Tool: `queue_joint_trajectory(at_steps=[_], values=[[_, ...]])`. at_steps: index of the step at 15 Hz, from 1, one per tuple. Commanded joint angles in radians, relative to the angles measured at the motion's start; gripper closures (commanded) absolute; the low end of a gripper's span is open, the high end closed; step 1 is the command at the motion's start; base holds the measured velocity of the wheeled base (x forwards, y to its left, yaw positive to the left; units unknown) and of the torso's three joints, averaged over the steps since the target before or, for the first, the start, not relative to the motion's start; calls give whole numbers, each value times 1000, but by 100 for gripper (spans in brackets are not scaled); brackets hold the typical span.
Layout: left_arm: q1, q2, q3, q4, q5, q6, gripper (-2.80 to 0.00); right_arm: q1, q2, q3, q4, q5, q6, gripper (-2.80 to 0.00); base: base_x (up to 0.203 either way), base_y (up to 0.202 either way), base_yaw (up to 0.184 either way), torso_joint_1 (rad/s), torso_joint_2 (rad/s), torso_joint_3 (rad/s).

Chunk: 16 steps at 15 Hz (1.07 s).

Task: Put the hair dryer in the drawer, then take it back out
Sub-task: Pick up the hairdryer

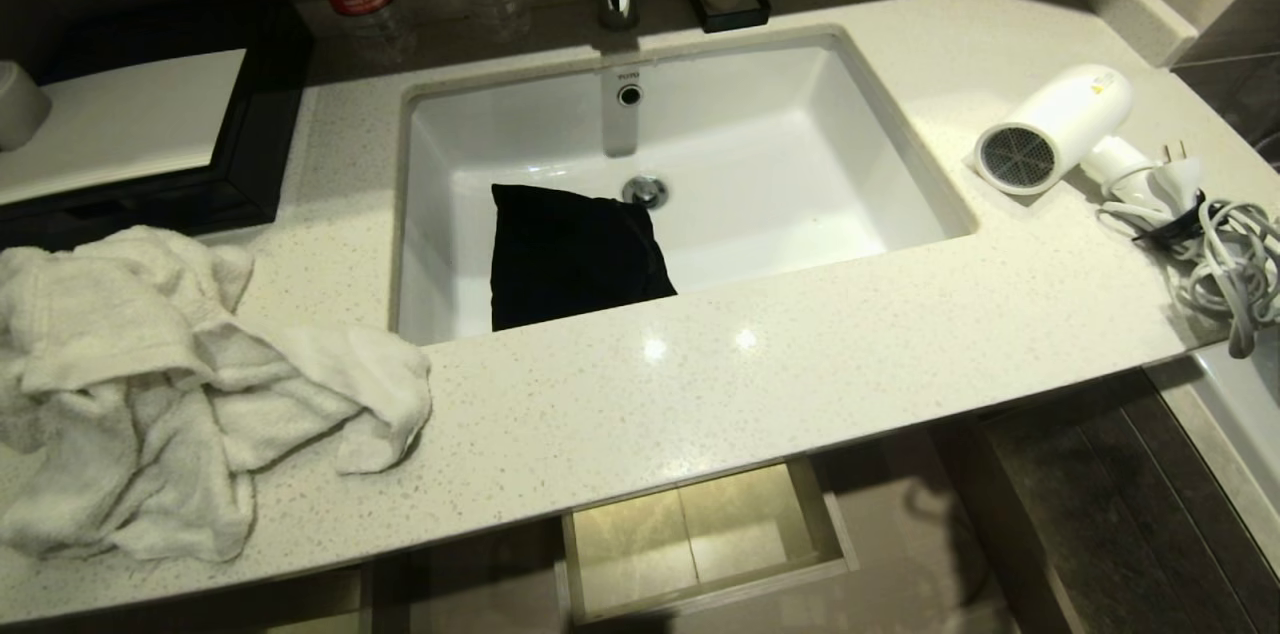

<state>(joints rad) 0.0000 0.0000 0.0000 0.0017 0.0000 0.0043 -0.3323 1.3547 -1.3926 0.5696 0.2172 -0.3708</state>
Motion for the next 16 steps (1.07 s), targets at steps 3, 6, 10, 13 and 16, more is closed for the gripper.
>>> queue_joint_trajectory(at_steps=[3, 6, 10, 13, 16], values=[[0, 0, 0, 0, 0, 0, 0, -1, 5, -9, -5, 42, 0, 0, 0, 0, 0, 0, 0, 0], [0, 0, 0, 0, 0, 0, 0, -7, 21, -34, -5, 94, -4, 0, 0, 0, 0, 0, 0, 0], [0, 0, 0, 0, 0, 0, 0, -9, 16, -24, -3, 88, -15, 0, 0, 0, 0, 0, 0, 0], [0, 0, 0, 0, 0, 0, 0, -15, 18, -26, -2, 85, -16, -280, 0, 0, 0, 0, 0, 0], [0, 0, 0, 0, 0, 0, 0, -19, 20, -29, 3, 88, -16, -280, 0, 0, 0, 0, 0, 0]])
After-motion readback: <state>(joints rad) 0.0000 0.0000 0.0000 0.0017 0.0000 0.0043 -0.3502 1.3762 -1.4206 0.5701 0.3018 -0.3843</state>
